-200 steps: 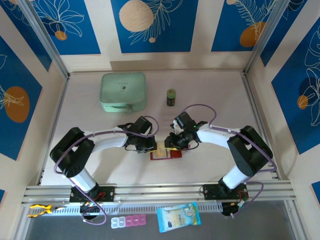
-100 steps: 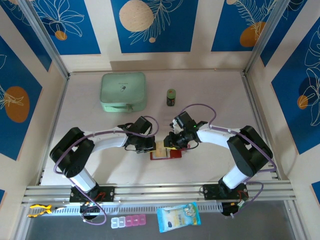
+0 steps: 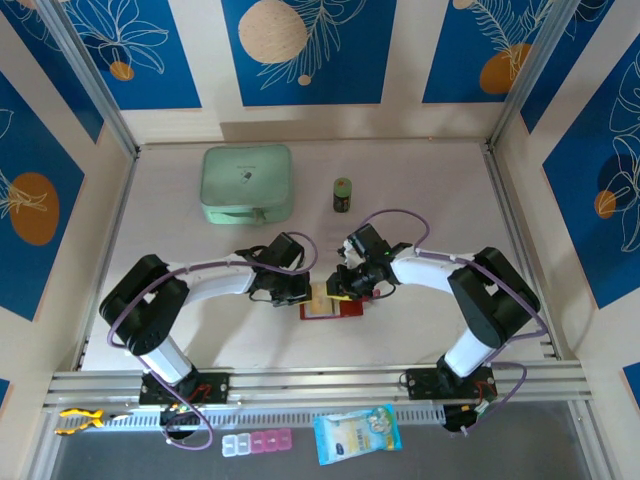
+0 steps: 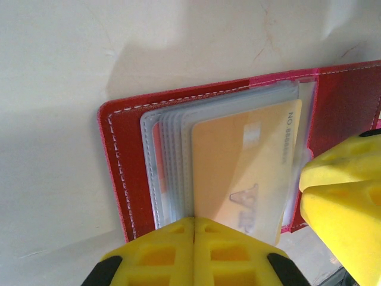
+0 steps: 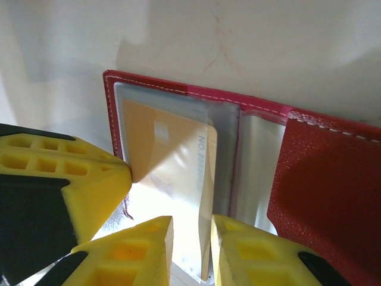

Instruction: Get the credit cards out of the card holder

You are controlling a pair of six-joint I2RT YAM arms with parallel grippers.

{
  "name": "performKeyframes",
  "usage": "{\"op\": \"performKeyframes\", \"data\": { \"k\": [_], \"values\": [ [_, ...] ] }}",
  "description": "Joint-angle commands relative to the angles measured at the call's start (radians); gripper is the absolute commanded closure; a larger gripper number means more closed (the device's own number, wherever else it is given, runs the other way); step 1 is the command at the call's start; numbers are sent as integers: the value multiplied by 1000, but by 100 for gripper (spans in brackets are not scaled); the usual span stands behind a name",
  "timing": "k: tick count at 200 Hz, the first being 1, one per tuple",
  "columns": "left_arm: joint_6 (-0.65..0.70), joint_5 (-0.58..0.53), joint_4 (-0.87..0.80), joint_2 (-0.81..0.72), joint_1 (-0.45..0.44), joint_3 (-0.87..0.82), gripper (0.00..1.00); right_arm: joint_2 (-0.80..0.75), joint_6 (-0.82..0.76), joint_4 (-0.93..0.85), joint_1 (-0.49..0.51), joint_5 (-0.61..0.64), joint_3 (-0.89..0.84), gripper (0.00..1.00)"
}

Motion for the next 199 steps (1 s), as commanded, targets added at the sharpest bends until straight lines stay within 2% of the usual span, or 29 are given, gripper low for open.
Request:
{"op": "performKeyframes", "data": {
  "k": [1, 127, 199],
  "values": [
    [12, -11, -27, 10, -8, -9, 100, 19, 5, 6, 4, -33, 13, 76],
    [9, -10, -26, 15, -7, -7, 100, 23, 1, 11, 10, -43, 20, 87],
    [7, -8, -22, 15, -8, -11, 100, 63, 1, -3, 19, -34, 36, 83]
  ]
}}
